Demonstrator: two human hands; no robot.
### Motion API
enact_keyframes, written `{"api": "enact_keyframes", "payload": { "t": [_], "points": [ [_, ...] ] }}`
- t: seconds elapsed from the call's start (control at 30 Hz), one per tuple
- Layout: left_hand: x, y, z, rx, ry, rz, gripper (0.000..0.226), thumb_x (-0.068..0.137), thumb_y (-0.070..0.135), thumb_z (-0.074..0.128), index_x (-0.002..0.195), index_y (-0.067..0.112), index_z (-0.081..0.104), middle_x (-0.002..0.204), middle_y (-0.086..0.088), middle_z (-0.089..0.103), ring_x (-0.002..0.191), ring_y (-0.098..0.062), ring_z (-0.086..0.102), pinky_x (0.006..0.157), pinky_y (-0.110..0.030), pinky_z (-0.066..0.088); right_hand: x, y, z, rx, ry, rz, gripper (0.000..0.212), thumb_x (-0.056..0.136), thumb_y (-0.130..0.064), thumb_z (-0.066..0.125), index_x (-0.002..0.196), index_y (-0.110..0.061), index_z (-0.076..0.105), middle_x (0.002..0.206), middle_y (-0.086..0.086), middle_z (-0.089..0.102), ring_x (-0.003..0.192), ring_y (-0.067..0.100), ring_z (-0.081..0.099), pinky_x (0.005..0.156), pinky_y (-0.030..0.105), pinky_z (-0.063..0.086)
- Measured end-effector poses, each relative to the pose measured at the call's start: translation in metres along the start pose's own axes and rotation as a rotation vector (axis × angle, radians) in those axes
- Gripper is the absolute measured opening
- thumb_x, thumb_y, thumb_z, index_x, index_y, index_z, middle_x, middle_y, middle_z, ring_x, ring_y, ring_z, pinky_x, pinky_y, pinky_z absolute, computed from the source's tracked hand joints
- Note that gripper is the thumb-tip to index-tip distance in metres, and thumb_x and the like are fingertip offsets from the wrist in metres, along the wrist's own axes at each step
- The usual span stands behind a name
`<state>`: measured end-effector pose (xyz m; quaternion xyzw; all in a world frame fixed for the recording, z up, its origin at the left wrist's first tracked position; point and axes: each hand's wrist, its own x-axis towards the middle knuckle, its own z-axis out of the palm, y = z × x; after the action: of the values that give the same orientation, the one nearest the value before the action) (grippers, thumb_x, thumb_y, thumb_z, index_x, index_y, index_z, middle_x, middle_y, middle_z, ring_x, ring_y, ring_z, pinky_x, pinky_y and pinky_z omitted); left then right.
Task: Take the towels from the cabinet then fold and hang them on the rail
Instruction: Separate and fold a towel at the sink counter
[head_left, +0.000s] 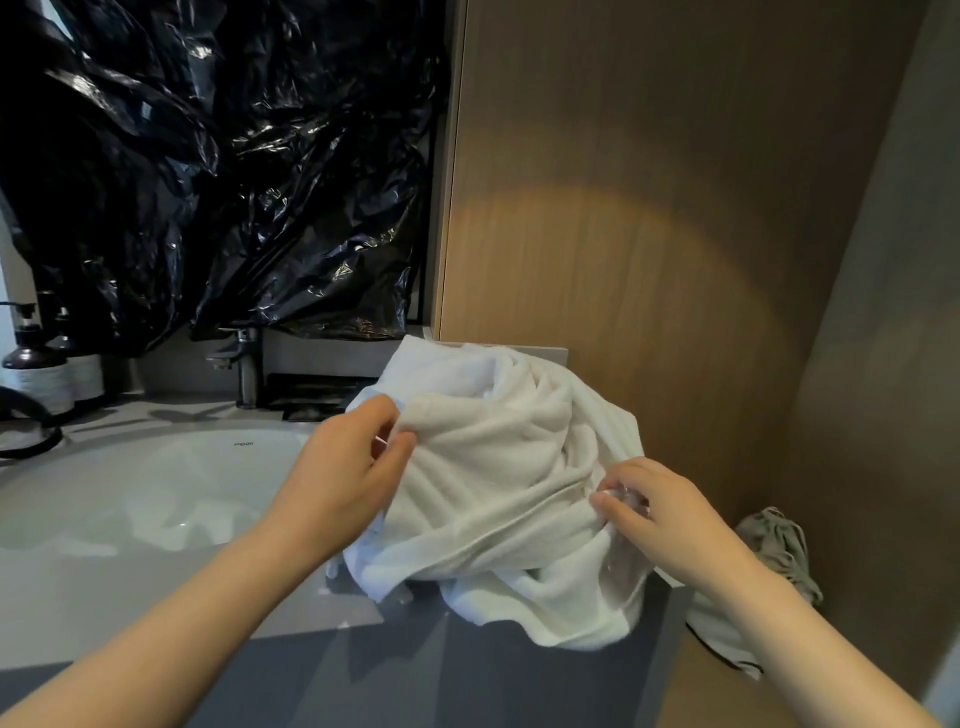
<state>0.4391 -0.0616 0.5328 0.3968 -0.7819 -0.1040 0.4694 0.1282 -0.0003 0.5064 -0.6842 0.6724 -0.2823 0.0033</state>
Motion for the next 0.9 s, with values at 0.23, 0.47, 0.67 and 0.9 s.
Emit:
{"api": "enact_keyframes", "payload": {
  "t": [0.23, 0.47, 0.67, 0.9],
  "points": [
    [0.0, 0.008, 0.012, -0.013, -0.043, -0.002, 0.029, 0.094, 0.033, 0.054, 0.078, 0.009, 0.053, 0.068, -0.01, 0.056, 0.064, -0.026, 0.051, 0.06, -0.044, 0.045, 0.013, -0.034, -0.004, 0.032, 0.144, -0.047, 0.062, 0.082, -0.068, 0.052, 0.138, -0.043, 0.044, 0.137, -0.024, 0.044, 0.126, 0.0, 0.04, 0.105, 0.029, 0.037],
    [-0.003, 0.012, 0.012, -0.046, -0.043, 0.054, 0.021, 0.093, 0.034, 0.055, 0.082, 0.016, 0.057, 0.07, -0.002, 0.061, 0.062, -0.019, 0.056, 0.061, -0.043, 0.05, 0.022, -0.049, -0.001, 0.057, -0.014, -0.19, 0.064, 0.082, -0.069, 0.055, 0.141, -0.055, 0.033, 0.138, -0.038, 0.028, 0.113, -0.017, 0.042, 0.093, 0.01, 0.037],
    [-0.005, 0.01, 0.012, -0.018, -0.041, 0.076, 0.017, 0.093, 0.034, 0.056, 0.079, 0.024, 0.058, 0.068, 0.007, 0.059, 0.062, -0.012, 0.053, 0.056, -0.029, 0.044, 0.02, -0.052, 0.001, 0.05, -0.034, -0.149, 0.045, 0.083, -0.068, 0.05, 0.124, -0.048, 0.054, 0.108, -0.032, 0.047, 0.095, -0.005, 0.052, 0.079, 0.011, 0.043],
    [-0.011, 0.011, 0.01, -0.067, -0.075, 0.055, 0.03, 0.085, 0.051, 0.057, 0.08, 0.022, 0.059, 0.07, 0.002, 0.06, 0.063, -0.015, 0.054, 0.062, -0.038, 0.05, 0.027, -0.062, -0.009, 0.068, 0.065, -0.135, 0.037, 0.091, -0.05, 0.056, 0.069, -0.023, 0.065, 0.084, -0.012, 0.06, 0.078, 0.008, 0.056, 0.073, 0.029, 0.05]
  ]
}}
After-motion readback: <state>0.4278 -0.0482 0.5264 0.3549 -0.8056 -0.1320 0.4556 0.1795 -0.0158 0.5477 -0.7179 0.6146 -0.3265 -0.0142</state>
